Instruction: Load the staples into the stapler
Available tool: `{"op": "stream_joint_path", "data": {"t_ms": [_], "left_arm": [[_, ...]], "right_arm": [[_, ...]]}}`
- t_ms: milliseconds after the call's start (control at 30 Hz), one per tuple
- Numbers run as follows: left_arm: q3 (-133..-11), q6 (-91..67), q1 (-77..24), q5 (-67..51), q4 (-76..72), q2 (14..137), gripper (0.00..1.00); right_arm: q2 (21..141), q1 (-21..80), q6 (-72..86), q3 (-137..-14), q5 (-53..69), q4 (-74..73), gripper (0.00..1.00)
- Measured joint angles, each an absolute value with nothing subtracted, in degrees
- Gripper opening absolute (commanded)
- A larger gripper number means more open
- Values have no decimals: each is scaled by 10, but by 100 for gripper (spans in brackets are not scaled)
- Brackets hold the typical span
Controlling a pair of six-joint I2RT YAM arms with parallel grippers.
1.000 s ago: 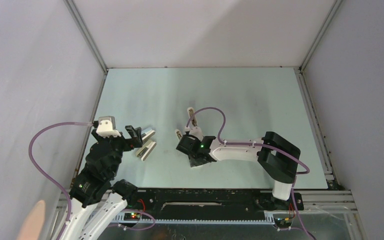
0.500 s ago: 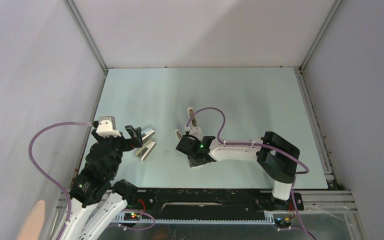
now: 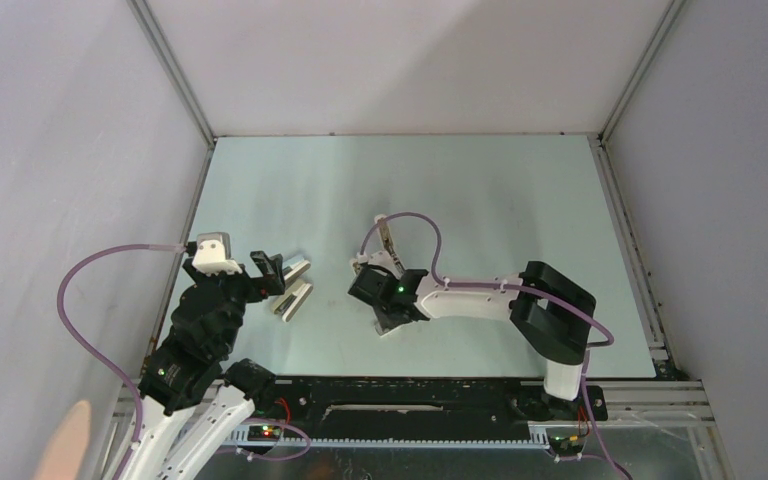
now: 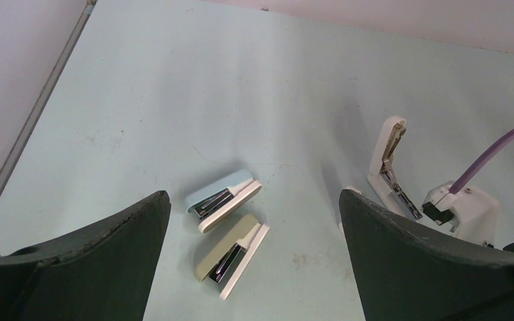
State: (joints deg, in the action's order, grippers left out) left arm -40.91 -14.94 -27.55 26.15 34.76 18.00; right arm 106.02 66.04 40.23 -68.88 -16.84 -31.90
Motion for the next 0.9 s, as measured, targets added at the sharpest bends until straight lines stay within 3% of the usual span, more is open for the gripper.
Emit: {"op": "stream_joint_path", "data": {"t_ms": [200, 900], "left_arm": [[-409, -149, -276, 262, 348, 180, 100], [-409, -149, -276, 262, 348, 180, 100]], "right_arm": [[1068, 668, 329, -701, -167, -290, 24], [1052, 674, 304, -711, -164, -309, 42]]}}
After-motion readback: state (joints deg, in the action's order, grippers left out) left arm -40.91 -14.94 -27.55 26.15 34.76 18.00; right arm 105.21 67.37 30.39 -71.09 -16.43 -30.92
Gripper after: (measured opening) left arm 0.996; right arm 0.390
